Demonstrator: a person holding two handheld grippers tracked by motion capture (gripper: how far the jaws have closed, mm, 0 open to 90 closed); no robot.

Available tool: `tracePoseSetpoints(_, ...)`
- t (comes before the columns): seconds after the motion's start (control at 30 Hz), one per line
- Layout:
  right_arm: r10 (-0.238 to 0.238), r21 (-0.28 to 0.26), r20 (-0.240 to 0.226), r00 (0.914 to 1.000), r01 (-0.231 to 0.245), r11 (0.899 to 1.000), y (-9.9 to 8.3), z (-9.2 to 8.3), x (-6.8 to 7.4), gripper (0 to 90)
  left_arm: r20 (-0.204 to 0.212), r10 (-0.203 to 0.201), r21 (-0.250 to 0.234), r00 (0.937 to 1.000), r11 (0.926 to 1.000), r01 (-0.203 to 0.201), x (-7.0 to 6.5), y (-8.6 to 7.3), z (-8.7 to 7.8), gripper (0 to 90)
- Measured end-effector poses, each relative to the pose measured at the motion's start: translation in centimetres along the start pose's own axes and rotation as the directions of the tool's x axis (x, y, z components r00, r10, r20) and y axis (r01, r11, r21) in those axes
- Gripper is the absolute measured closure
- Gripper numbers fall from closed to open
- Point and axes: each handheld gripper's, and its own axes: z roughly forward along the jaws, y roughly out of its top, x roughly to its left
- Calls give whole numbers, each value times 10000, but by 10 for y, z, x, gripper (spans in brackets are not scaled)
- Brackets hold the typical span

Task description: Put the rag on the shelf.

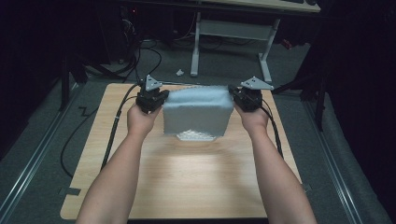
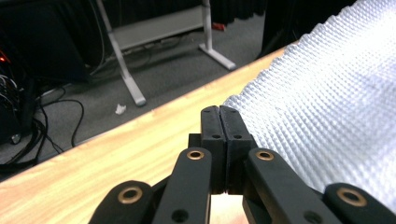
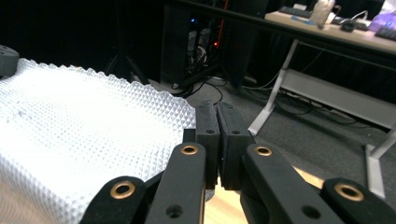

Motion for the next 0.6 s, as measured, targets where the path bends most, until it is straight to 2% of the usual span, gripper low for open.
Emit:
tracePoseSetpoints(0.33,281,317,-356,9990,-270,9991,-21,5,2,892,447,-309,277,9985,9992,297,-3,-26,5,895)
tracePoseSetpoints(0.43,246,342,-445,9987,-230,9991,-29,6,4,893,714,-433,258,9965,9988,415,-4,-33,5,895)
tracePoseSetpoints(0.6,263,543,-587,9979,-231,9983,-42,7,8,897,1036,-409,355,9938,9987,374,-10,-41,6,895)
